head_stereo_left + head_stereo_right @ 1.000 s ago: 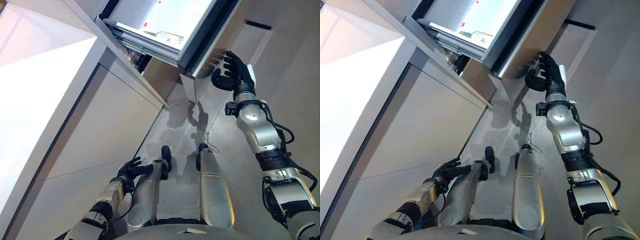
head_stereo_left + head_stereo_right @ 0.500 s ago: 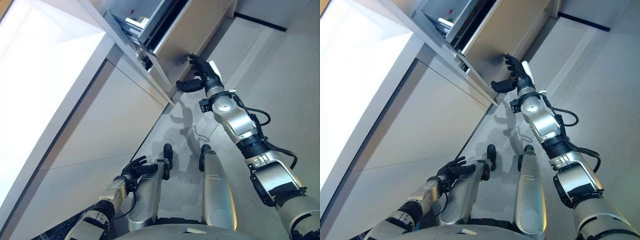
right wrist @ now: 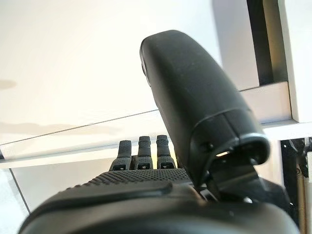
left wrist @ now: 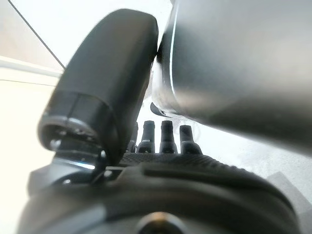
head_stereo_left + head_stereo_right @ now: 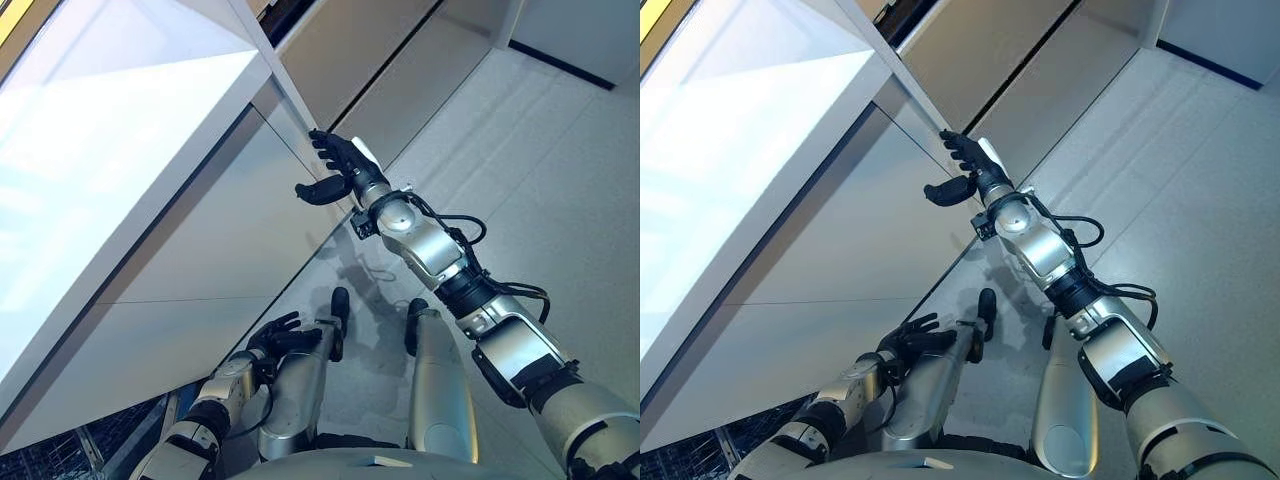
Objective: Put drinks into fridge and close the fridge
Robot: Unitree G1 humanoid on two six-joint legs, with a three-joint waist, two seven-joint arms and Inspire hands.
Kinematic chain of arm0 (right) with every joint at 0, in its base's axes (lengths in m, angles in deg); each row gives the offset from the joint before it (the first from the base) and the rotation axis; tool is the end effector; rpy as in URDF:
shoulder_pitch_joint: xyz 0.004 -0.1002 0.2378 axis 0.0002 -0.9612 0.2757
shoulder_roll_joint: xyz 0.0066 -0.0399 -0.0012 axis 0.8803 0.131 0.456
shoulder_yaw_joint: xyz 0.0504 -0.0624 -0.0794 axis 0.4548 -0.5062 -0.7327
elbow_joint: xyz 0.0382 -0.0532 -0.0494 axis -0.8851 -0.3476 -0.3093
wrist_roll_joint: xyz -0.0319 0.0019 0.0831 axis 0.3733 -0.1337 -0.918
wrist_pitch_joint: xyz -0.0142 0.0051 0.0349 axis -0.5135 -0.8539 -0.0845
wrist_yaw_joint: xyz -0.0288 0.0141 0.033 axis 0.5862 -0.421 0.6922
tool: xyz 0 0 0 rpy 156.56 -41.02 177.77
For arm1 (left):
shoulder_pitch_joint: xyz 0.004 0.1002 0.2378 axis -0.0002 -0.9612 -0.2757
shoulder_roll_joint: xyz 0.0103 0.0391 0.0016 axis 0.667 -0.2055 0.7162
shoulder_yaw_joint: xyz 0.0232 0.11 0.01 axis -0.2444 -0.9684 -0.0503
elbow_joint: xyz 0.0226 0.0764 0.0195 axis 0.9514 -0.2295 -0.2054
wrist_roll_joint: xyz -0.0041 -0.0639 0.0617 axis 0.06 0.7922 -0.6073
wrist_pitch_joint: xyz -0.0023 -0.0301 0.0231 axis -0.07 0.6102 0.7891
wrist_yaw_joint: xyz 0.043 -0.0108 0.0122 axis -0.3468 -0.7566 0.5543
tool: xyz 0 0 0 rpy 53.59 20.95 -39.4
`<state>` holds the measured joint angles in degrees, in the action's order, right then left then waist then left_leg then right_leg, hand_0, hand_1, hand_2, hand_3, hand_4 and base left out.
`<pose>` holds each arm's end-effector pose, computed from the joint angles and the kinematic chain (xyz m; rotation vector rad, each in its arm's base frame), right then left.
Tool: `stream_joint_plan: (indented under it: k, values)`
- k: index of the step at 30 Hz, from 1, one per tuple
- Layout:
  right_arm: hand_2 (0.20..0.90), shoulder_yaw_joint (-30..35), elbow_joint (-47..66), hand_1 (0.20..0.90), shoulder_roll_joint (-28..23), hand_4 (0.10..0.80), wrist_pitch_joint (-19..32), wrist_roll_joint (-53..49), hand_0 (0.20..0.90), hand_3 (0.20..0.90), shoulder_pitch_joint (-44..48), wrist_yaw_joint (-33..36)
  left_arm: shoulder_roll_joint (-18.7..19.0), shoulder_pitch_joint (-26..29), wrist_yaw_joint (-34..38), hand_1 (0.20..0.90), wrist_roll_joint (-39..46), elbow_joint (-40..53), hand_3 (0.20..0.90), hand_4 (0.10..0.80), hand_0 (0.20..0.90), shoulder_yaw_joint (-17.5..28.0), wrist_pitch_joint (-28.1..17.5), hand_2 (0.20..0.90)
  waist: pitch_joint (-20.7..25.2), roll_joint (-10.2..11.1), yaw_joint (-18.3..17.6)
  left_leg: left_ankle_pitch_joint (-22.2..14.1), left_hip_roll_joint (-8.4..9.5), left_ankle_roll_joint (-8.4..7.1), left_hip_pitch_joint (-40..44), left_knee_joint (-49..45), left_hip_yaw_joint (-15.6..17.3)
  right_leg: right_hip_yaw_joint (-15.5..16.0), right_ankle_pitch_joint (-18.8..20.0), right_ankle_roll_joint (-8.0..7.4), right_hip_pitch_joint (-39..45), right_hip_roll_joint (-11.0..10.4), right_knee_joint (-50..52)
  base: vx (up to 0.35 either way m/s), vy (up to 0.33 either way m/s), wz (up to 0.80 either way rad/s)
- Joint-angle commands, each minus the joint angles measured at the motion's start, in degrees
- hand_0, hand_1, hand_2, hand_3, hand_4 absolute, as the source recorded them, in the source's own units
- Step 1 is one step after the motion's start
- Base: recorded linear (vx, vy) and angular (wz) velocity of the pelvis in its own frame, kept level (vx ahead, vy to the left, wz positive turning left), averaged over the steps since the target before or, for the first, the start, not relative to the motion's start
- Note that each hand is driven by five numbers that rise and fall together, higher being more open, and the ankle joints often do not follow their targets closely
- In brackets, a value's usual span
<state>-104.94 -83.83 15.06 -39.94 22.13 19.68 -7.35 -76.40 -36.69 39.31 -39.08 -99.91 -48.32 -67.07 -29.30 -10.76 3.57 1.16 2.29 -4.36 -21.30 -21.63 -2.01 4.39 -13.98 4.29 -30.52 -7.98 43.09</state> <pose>0.3136 -0.0887 0.1485 -0.3730 -0.0742 0.3127 0.1788 0.1690 -0.0729 -0.1913 0.8350 -0.0964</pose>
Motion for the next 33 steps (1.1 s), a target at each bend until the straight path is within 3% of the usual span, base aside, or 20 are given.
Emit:
stream_joint_plan:
  k: [1, 6, 11, 16, 21, 26, 33]
  values:
    - [0.9, 1.15, 2.96, 0.9, 2.71, 0.8, 8.89, -0.91, 0.9, 0.9, 12.48, 0.91, 1.26, -6.23, 0.25, 0.9, -2.26, 1.42, 0.9, 0.8, 0.9, -3.51, -0.3, 0.9, 2.43, -5.49, 0.69, -4.58, 6.18, 6.89, 0.94, -5.5, 4.14, 2.2, 2.86, 0.78, 4.23, -0.7, -5.36, 0.009, 0.007, 0.04]
    - [0.9, 2.97, 4.27, 0.9, 1.18, 0.8, 13.77, 1.52, 0.9, 0.9, 11.81, 4.41, 1.42, -6.48, 0.57, 0.9, -1.89, 1.3, 0.9, 0.8, 0.9, -3.47, -1.1, 0.9, 3.33, -5.26, 0.02, -4.84, 5.83, 6.88, 2.7, -4.34, 4.1, 2.07, 3.03, 0.99, 6.0, -0.24, -6.62, 0.0, 0.0, 0.0]
    - [0.9, 8.54, 7.76, 0.9, -3.53, 0.8, 18.56, 1.78, 0.9, 0.9, 6.27, 12.85, 1.2, -6.96, 2.31, 0.9, -1.47, 1.41, 0.9, 0.8, 0.9, -2.52, 0.52, 0.9, 5.03, -3.42, -1.57, -4.58, 5.03, 6.64, 6.24, -1.12, 3.93, 2.03, 4.07, 0.76, 10.1, 0.86, -11.31, 0.026, 0.004, 0.02]
    - [0.9, 17.35, 9.84, 0.9, -8.34, 0.8, 20.39, -0.01, 0.9, 0.9, -7.4, 14.82, 1.51, -7.92, 5.32, 0.9, -2.49, 0.09, 0.9, 0.8, 0.9, -0.01, 0.85, 0.9, 8.48, 0.39, -3.53, -4.49, 3.66, 6.36, 10.14, 2.98, 4.15, 2.43, 6.96, -0.84, 15.45, 1.32, -19.21, 0.063, -0.078, 0.03]
    - [0.9, 27.86, 8.28, 0.9, -11.28, 0.8, 24.08, -1.23, 0.9, 0.9, -26.84, 11.56, 3.01, -10.74, 7.32, 0.9, -5.43, -0.92, 0.9, 0.8, 0.9, 3.33, 2.01, 0.9, 13.06, 3.85, -4.94, -3.77, 2.38, 5.98, 15.67, 9.38, 4.31, 3.18, 9.97, -3.1, 22.47, 2.57, -28.28, 0.1, -0.129, -0.01]
    - [0.9, 34.14, 1.59, 0.9, -9.92, 0.8, 23.45, -2.07, 0.9, 0.9, -42.28, 8.06, 4.96, -14.29, 6.98, 0.9, -9.81, -2.81, 0.9, 0.8, 0.9, 6.7, 0.95, 0.9, 17.12, 7.25, -5.58, -3.87, 1.37, 5.71, 20.12, 14.49, 4.02, 3.69, 11.55, -4.47, 28.27, 4.22, -35.22, 0.033, -0.168, -0.02]
    - [0.9, 31.0, -20.32, 0.9, -3.94, 0.8, 20.96, -4.92, 0.9, 0.9, -50.29, 2.36, 5.92, -15.08, 6.67, 0.9, -10.85, -6.54, 0.9, 0.8, 0.9, 7.81, -2.98, 0.9, 20.32, 10.11, -5.69, -2.74, 0.23, 5.16, 24.18, 19.94, 4.81, 4.16, 14.16, -5.84, 32.91, 5.7, -41.6, -0.029, -0.13, -0.03]
